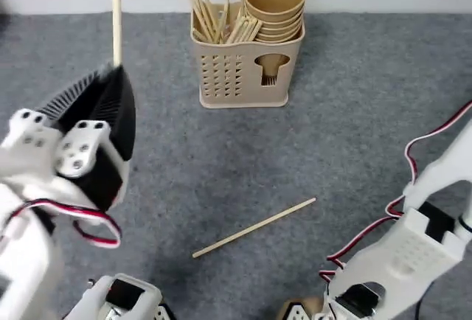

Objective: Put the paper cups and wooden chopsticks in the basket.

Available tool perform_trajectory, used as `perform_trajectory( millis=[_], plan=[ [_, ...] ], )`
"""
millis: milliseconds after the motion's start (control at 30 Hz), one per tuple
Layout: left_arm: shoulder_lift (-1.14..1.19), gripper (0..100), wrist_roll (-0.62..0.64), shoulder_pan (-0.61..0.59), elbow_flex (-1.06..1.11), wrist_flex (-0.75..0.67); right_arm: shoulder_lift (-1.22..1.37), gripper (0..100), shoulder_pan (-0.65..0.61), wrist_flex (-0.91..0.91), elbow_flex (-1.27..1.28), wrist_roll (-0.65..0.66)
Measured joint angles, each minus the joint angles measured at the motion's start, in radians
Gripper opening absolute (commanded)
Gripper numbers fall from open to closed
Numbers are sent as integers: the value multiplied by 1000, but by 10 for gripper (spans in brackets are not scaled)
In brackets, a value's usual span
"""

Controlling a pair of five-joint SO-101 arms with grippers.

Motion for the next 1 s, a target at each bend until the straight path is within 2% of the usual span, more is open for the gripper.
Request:
perform_trajectory(
  millis=[200, 367, 500, 567, 667, 833, 1000],
  plan=[
    [-330, 26, -180, 0, 687, -482, 0, 208, -6, 0, 0, 0],
    [-585, 23, -232, 0, 1208, -902, 0, 208, -6, 0, 0, 0],
    [-628, 22, -244, 0, 1513, -1252, 0, 208, -6, 0, 0, 0],
    [-624, 22, -244, 0, 1579, -1349, 0, 208, -6, 0, 0, 0],
    [-605, 22, -242, 0, 1591, -1398, 0, 208, -6, 0, 0, 0],
    [-497, 22, -163, 0, 1603, -1514, 0, 208, -6, 0, 0, 0],
    [-304, 22, -153, 0, 1603, -1746, 0, 208, -6, 0, 0, 0]
  ],
)
